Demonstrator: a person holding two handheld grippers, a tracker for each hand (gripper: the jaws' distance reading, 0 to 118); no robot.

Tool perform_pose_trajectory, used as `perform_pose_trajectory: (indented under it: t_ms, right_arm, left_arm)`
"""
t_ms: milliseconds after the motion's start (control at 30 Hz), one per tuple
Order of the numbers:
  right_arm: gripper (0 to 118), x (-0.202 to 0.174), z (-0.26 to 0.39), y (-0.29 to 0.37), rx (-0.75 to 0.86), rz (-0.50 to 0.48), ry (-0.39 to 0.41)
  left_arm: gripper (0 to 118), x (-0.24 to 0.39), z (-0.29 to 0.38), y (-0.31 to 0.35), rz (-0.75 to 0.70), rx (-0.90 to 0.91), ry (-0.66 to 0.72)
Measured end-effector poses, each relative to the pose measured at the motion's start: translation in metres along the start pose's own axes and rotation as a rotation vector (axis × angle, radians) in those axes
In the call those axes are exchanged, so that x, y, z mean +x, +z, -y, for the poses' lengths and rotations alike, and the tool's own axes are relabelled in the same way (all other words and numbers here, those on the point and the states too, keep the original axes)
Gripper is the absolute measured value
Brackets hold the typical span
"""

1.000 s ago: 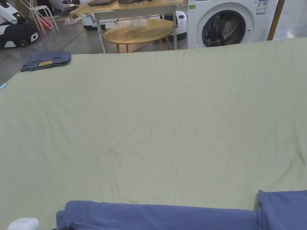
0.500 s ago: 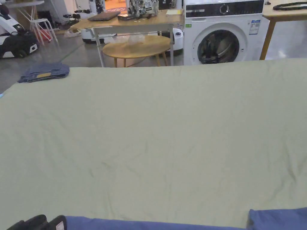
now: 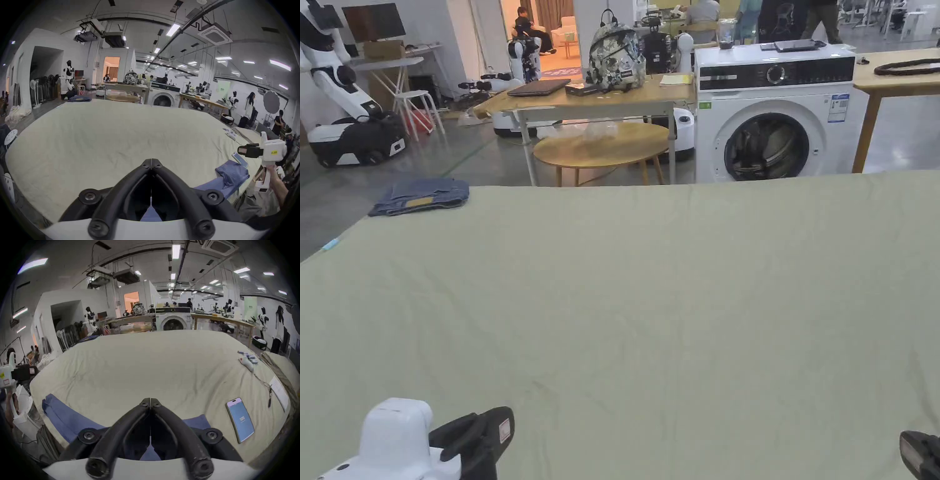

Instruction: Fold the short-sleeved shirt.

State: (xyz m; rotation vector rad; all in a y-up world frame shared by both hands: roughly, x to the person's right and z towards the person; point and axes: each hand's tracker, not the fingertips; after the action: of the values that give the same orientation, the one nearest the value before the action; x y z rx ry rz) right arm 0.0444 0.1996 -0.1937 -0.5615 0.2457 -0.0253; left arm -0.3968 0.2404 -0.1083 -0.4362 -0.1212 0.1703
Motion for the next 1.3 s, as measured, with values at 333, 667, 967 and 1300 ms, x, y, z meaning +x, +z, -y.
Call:
perform_pose_trajectory:
  t_ms: [333,667,967,1300]
  right_arm:
    - [0,0.012,0.014,0.011,-0.042,-0.034,-0.043]
    - [0,0.025,0.025,0.013,-0.091,-0.026,-0.092]
    - [0,0.032,0.027,0.018,-0.092,-0.015,-0.119]
    - [0,0.041,0.034,0.017,-0.096,-0.027,-0.18]
  left_arm:
    - [66,-0.134,0.03,0.019,0.092,-0.109,0.487]
    - [65,-0.195,0.122,-0.03,0.265,-0.206,0.92]
    - [8,-0.157,0.107,-0.045,0.305,-0.22,0.89]
    - [8,-0.152,-0.006,0.046,0.049,-0.027,0.575]
